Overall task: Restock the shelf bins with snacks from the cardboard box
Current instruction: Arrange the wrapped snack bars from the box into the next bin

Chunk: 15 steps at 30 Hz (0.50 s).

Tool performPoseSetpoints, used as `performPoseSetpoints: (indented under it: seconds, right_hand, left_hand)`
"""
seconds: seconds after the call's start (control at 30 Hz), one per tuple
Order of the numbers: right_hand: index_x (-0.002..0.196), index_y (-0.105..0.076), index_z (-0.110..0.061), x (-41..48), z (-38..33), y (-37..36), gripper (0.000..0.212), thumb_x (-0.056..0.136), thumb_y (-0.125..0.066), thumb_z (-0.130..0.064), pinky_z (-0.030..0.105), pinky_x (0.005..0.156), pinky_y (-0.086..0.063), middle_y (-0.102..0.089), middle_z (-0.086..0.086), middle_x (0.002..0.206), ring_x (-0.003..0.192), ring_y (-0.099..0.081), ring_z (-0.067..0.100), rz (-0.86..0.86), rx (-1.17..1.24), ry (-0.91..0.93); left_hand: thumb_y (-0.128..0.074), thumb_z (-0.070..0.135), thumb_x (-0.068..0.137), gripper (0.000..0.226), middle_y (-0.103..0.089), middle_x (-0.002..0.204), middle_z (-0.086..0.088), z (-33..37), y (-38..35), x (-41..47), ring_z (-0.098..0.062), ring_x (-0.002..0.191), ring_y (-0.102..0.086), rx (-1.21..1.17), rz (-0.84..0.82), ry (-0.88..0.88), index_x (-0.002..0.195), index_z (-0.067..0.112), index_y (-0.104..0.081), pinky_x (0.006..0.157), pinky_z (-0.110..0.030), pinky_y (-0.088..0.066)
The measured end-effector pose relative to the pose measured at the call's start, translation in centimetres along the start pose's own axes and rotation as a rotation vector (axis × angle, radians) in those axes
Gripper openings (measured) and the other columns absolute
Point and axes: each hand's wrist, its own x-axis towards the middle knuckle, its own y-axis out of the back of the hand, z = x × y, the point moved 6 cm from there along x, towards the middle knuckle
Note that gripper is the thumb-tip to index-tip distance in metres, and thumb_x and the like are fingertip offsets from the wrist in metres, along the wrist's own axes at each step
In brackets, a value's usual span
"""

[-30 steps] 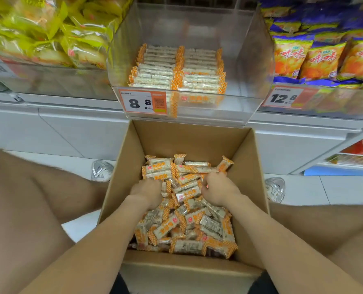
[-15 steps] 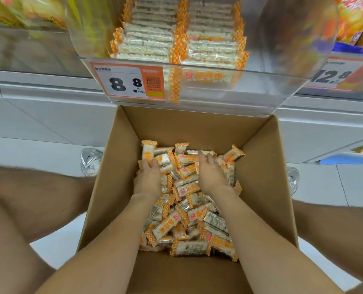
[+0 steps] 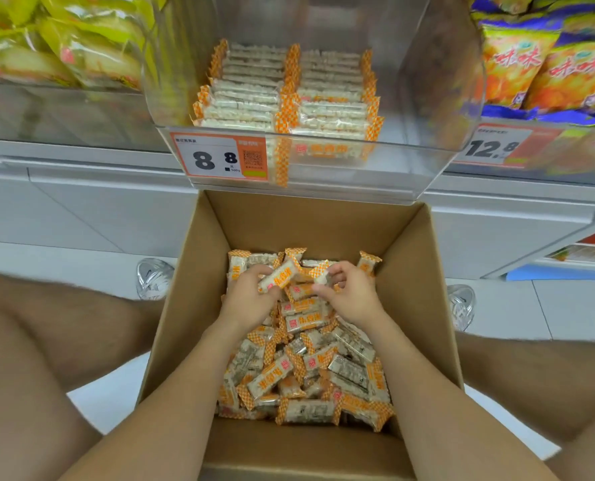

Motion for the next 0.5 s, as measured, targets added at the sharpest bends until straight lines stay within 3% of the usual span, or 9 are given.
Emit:
performPoseSetpoints:
  seconds: [0.07,0.17,0.27,0.37,0.5]
  right_hand:
    - [0.118,-0.059,-0.019,-0.6,-2.2,1.7,0.048,0.086,-0.083,-0.045,0.032,0.071,-0.050,-0.069,0.000,0.087,0.077,-0.064,0.011,0.023,0.231,-0.006]
    - [0.129,-0.051,-0.034,-1.6,-5.8,4.2,0.046,0.092,-0.077,-0.045,0.024,0.068,-0.054,-0.072,0.002,0.077,0.070,-0.067,0.009,-0.014,0.413,0.022]
    - [0.117,-0.070,-0.012,-2.7,-7.2,6.0,0.037,0.092,-0.079,-0.038,0.028,0.063,-0.057,-0.078,0.013,0.091,0.071,-0.071,0.019,-0.003,0.614,-0.078]
    - [0.111,-0.071,0.007,-4.0,-7.0,6.6,0.048,0.083,-0.089,-0.027,0.035,0.081,-0.064,-0.078,0.020,0.101,0.090,-0.078,0.027,-0.024,0.847,-0.236]
    - [0.112,-0.067,0.012,-6.0,-9.1,8.2,0.048,0.082,-0.089,-0.018,0.033,0.083,-0.063,-0.077,0.023,0.103,0.094,-0.078,0.029,-0.030,0.973,-0.214]
  left_hand:
    - [-0.066,0.021,0.097,0.030,-0.069,0.091,0.003,1.1,0.3,-0.6,-0.024,0.070,-0.076,-0.082,-0.077,0.002,0.124,0.032,-0.060,0.068,-0.052,-0.063]
    - [-0.059,0.018,0.103,0.028,-0.077,0.095,-0.010,3.2,1.0,-1.3,-0.027,0.080,-0.077,-0.151,-0.187,0.023,0.128,0.030,-0.063,0.078,-0.051,-0.061]
    - [-0.047,0.006,0.105,0.033,-0.071,0.105,-0.011,5.8,2.1,-2.8,-0.026,0.083,-0.078,-0.355,-0.219,0.053,0.130,0.016,-0.067,0.075,-0.039,-0.063]
    - [-0.041,0.008,0.106,0.039,-0.072,0.116,-0.005,7.7,3.1,-4.3,-0.027,0.083,-0.076,-0.459,-0.232,0.054,0.116,0.019,-0.076,0.072,-0.034,-0.058]
    - [-0.049,0.022,0.107,0.032,-0.075,0.117,-0.009,9.3,4.9,-5.4,-0.024,0.081,-0.071,-0.517,-0.205,0.015,0.108,0.022,-0.080,0.065,-0.030,-0.054]
